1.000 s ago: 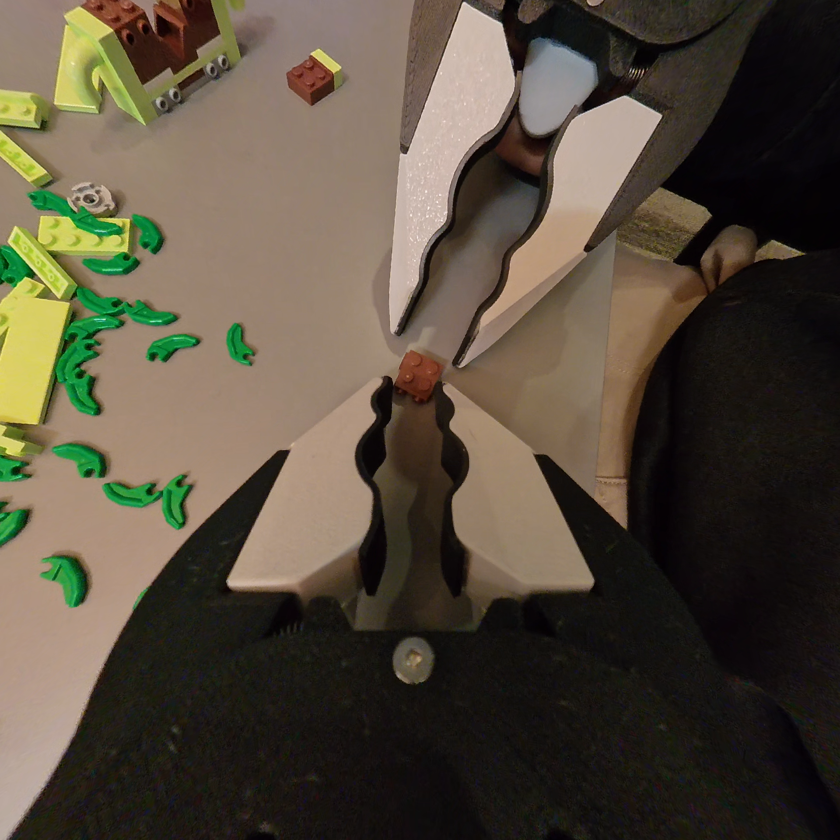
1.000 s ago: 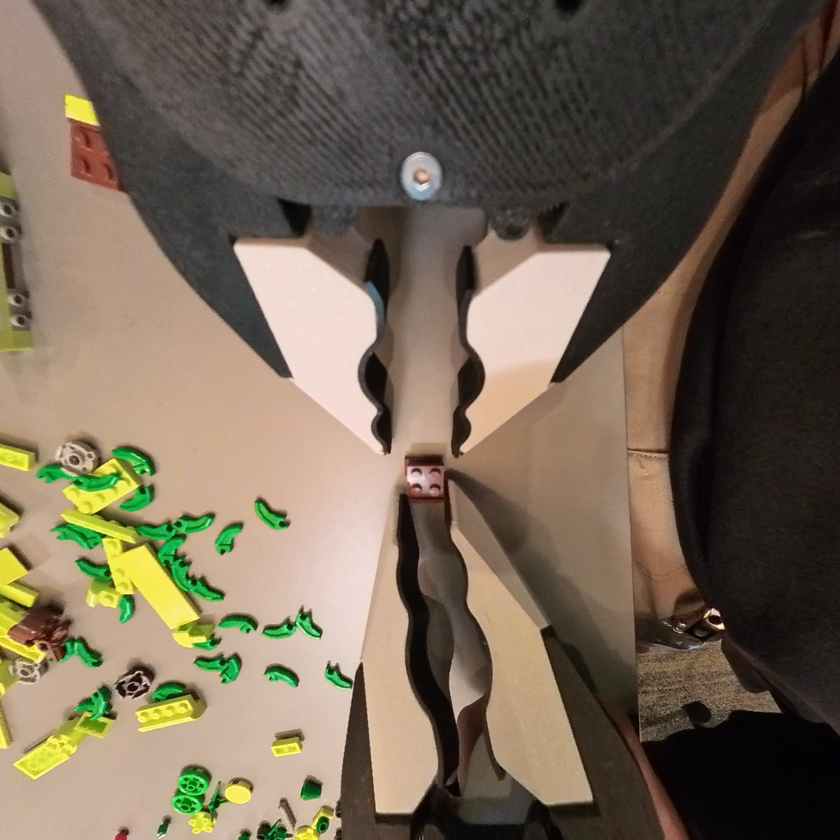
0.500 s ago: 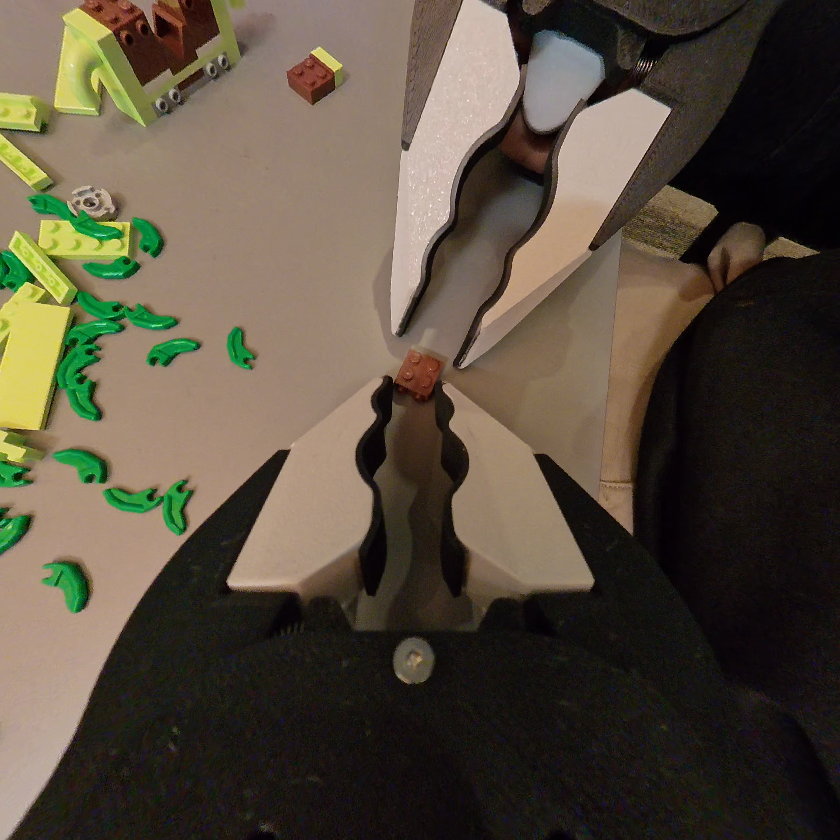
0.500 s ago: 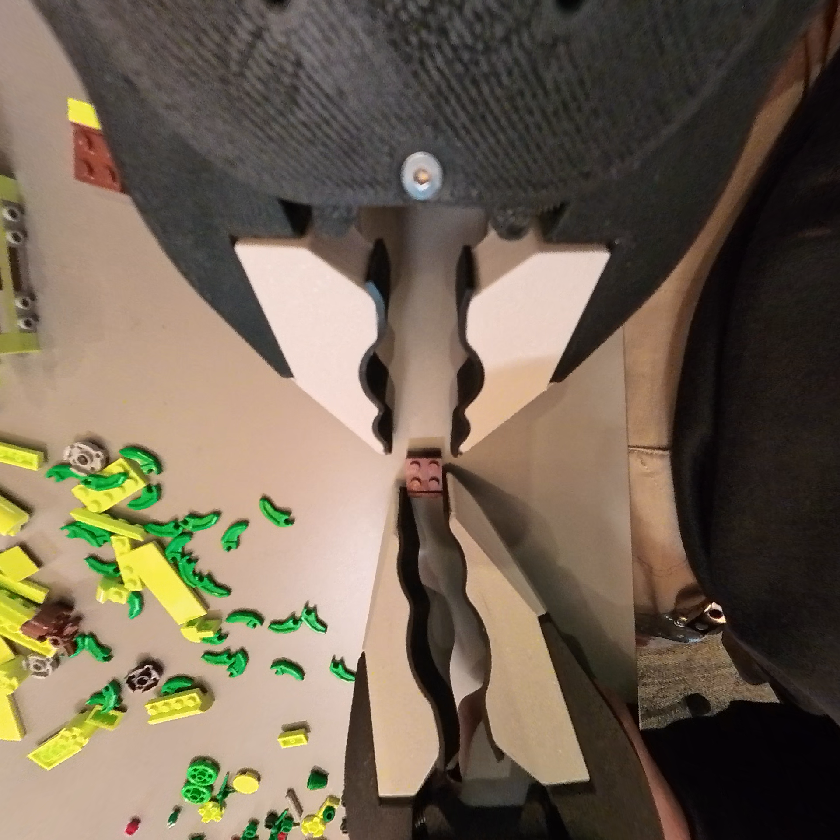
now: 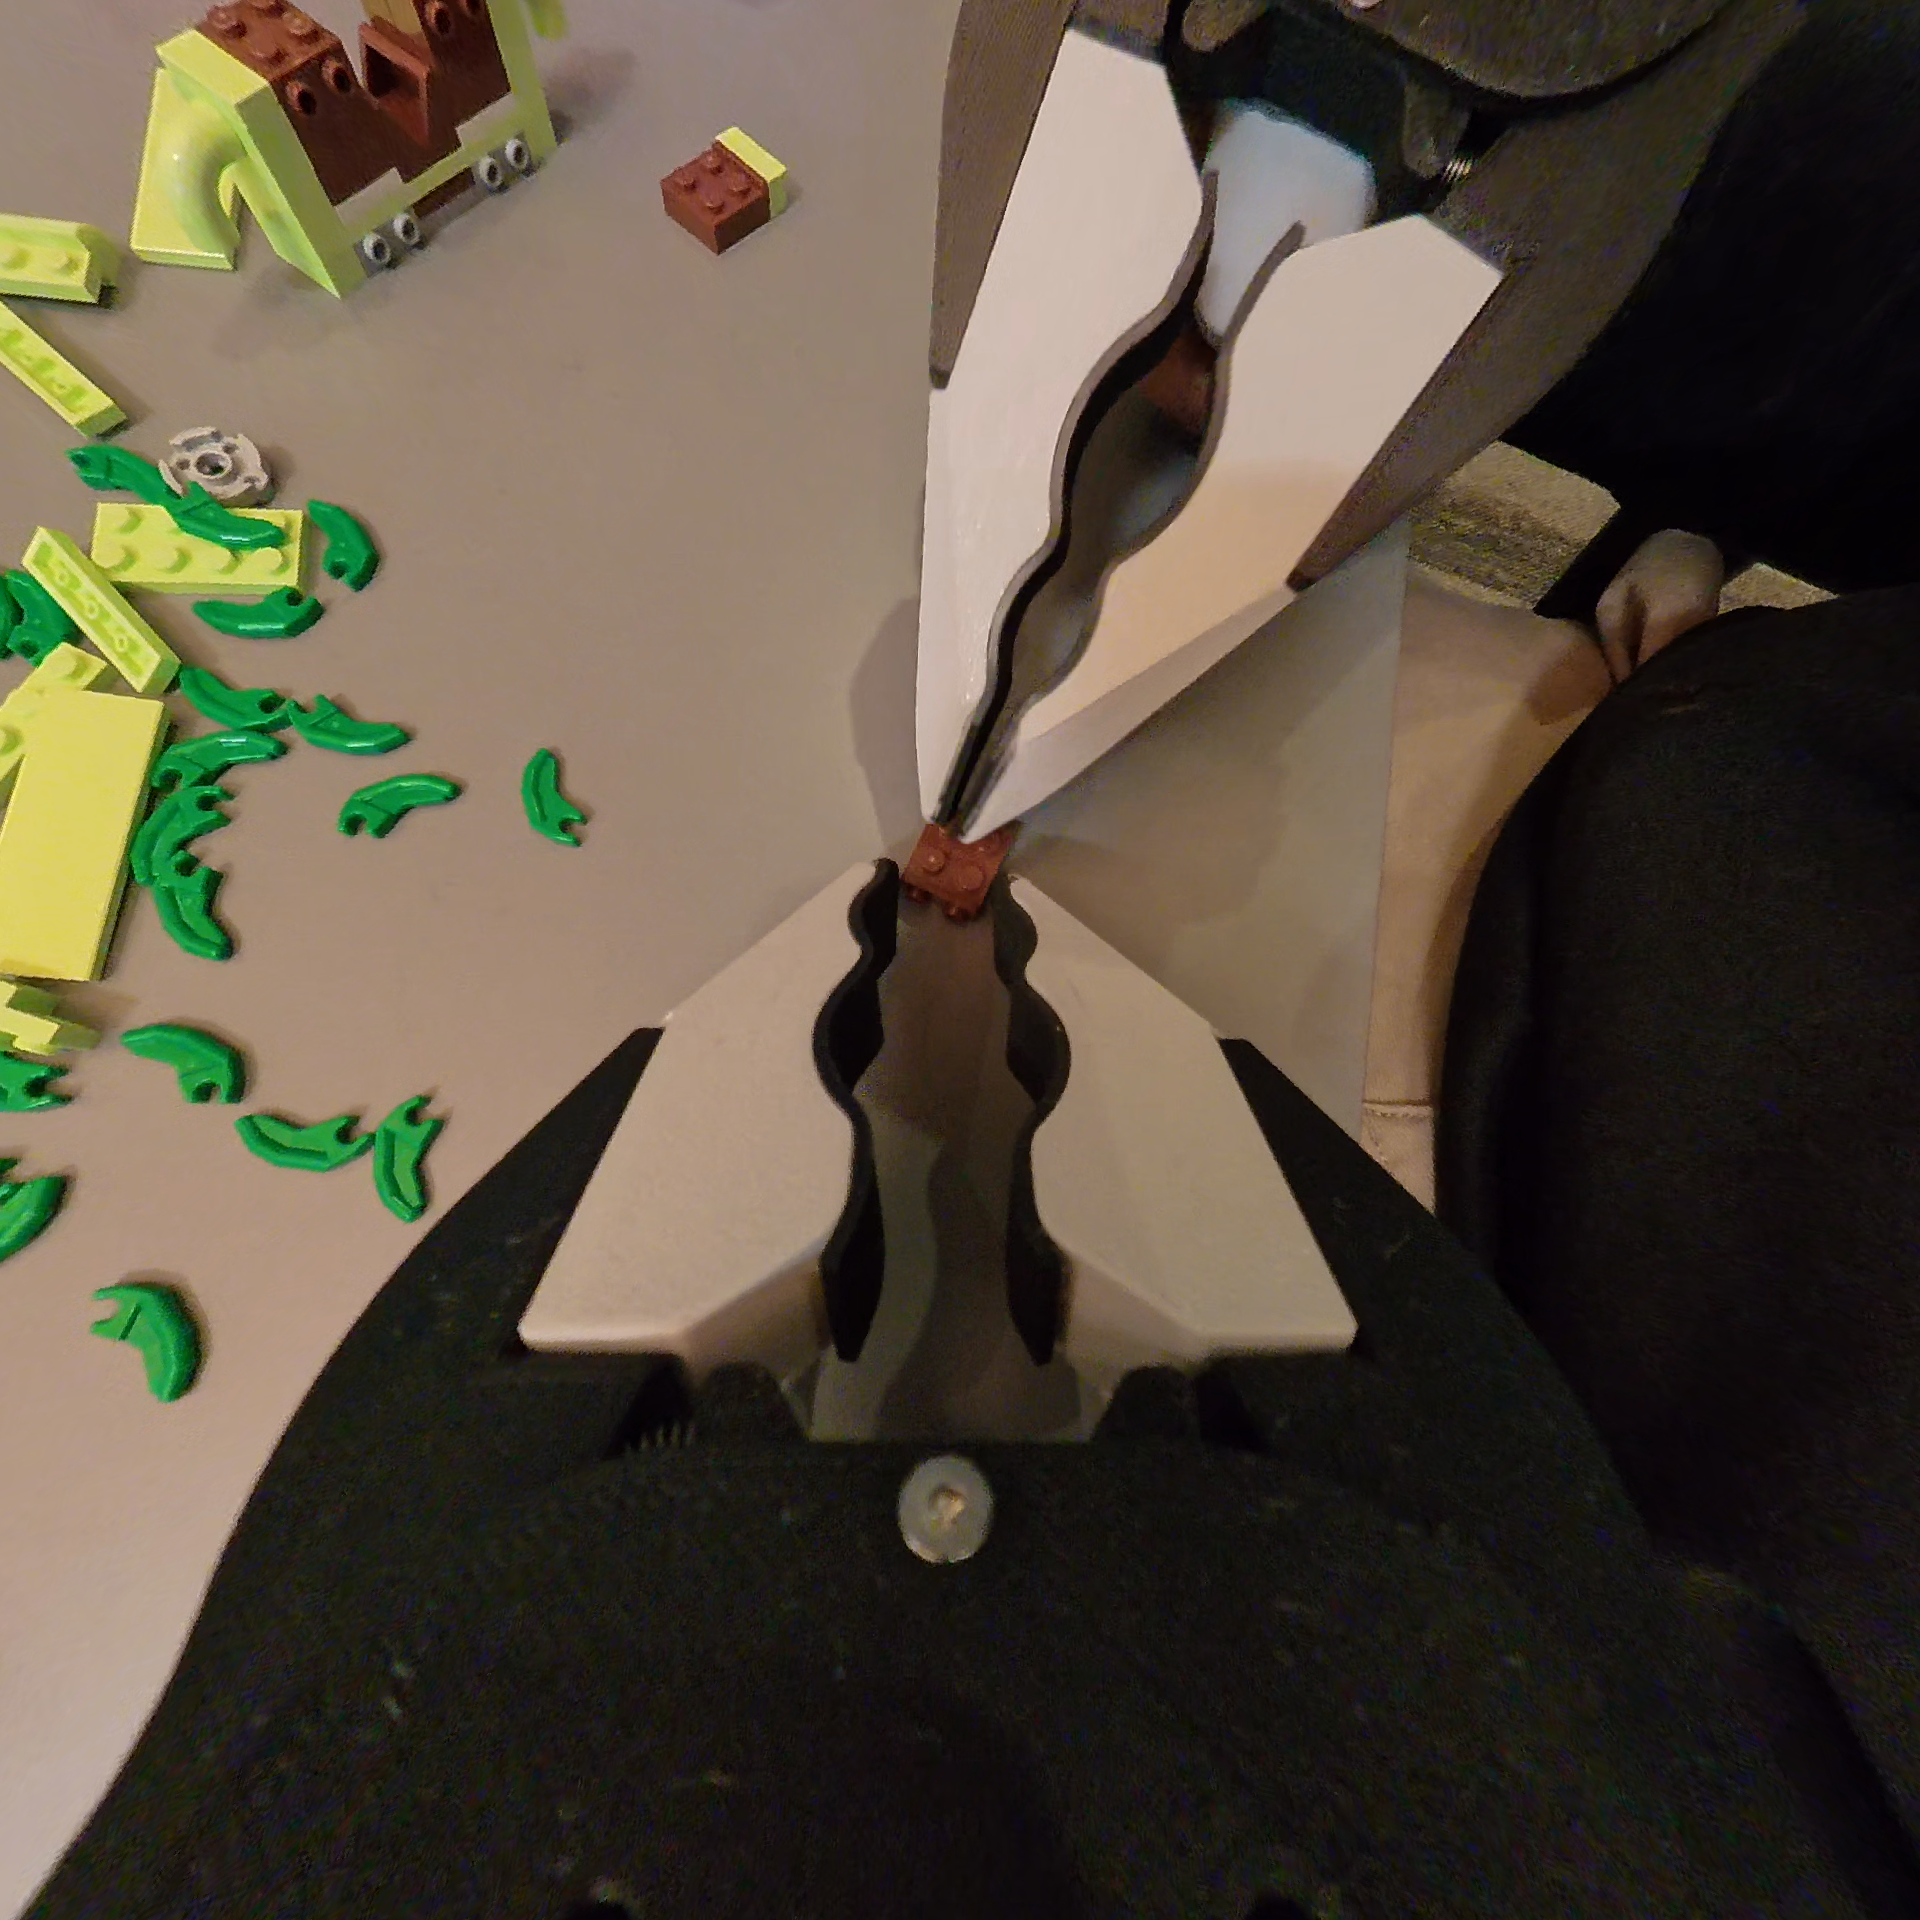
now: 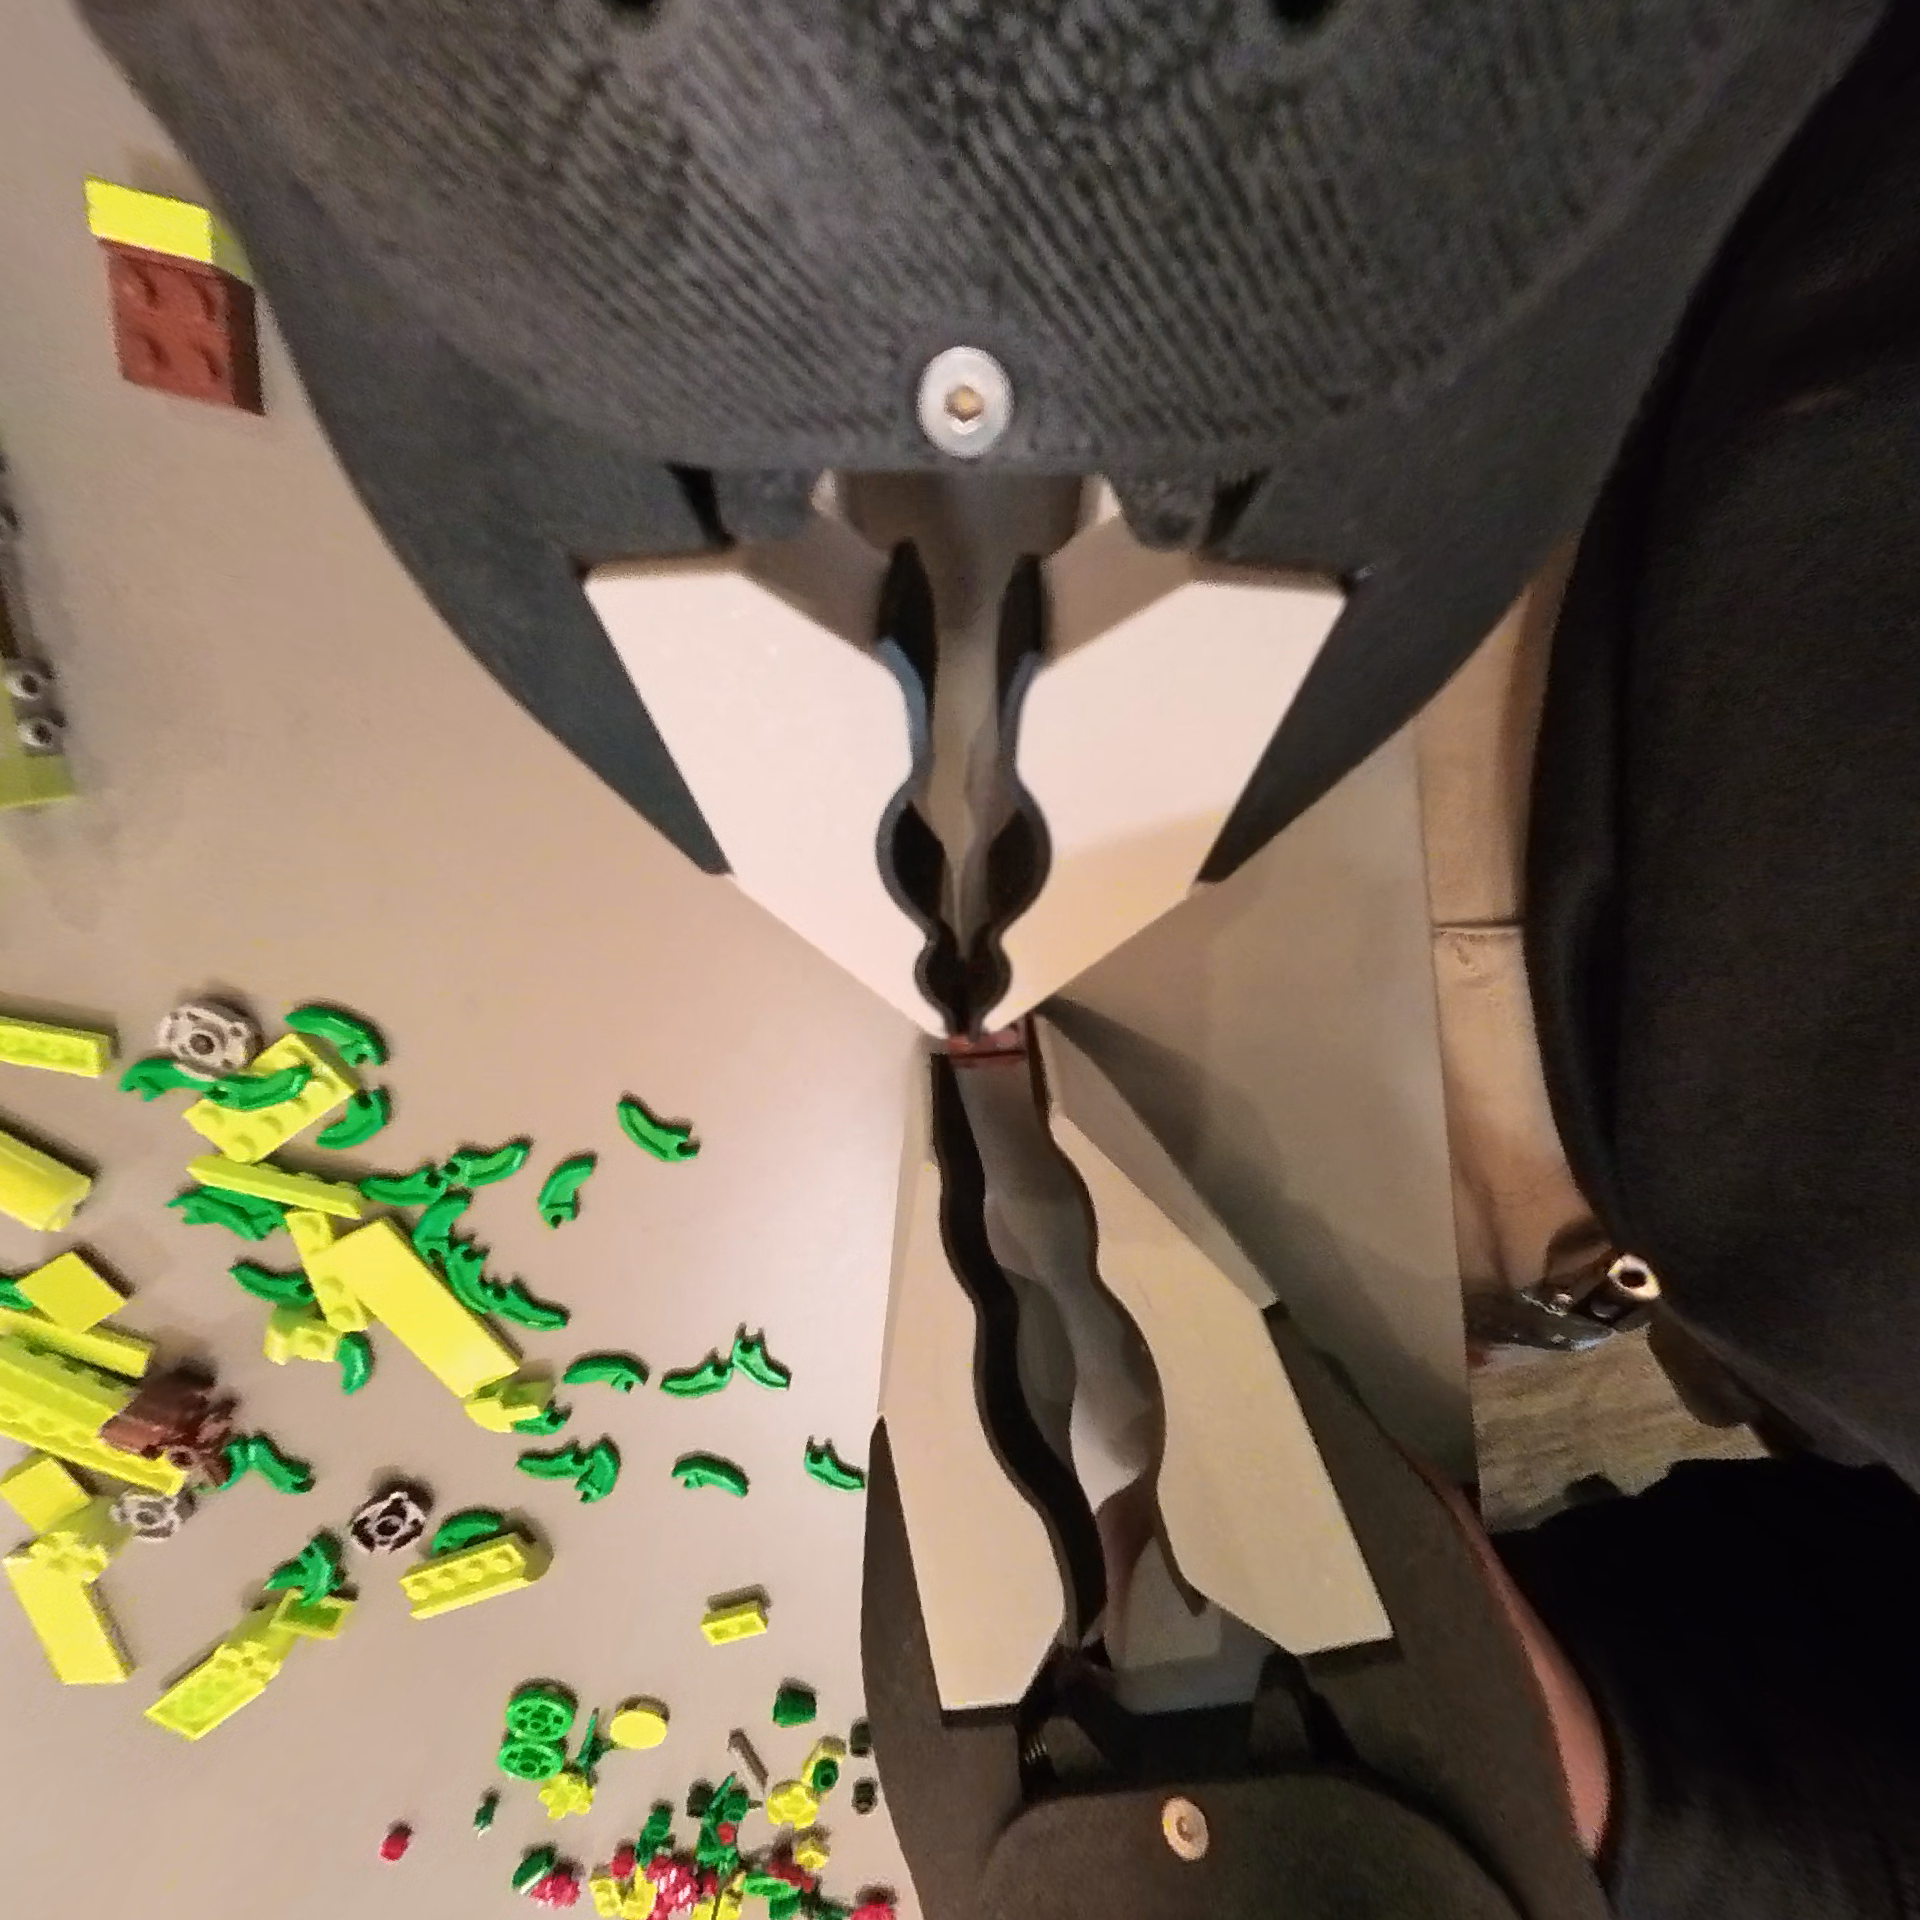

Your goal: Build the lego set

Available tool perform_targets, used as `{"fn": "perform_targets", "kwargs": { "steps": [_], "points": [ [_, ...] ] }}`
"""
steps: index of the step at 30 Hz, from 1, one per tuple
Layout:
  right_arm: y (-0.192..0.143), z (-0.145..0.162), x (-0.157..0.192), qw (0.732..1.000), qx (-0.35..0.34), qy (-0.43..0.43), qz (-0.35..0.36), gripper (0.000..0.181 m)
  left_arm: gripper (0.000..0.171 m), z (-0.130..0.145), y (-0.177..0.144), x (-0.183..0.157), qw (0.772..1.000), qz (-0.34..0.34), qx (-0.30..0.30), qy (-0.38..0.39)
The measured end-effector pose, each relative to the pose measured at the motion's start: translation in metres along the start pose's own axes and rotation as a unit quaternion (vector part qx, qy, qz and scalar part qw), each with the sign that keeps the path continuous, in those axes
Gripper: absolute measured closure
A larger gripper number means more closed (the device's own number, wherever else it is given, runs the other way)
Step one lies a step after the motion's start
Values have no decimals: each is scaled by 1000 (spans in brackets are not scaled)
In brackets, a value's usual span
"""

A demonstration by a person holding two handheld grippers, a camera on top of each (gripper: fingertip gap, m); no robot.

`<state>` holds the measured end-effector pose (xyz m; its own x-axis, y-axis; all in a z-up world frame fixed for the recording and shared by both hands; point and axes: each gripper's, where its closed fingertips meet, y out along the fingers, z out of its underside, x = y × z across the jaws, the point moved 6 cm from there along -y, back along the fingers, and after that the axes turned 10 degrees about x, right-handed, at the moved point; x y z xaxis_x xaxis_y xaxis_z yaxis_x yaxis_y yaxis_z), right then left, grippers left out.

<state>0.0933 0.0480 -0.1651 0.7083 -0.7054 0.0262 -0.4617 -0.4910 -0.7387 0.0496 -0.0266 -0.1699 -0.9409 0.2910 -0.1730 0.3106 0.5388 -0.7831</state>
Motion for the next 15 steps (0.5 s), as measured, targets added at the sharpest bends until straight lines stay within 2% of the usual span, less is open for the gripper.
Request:
{"fn": "perform_targets", "kwargs": {
  "steps": [15],
  "points": [
    [4,0,-1,1000,9,7,-22,181,157,0,1,2,1000,14,4,-10]
  ]
}}
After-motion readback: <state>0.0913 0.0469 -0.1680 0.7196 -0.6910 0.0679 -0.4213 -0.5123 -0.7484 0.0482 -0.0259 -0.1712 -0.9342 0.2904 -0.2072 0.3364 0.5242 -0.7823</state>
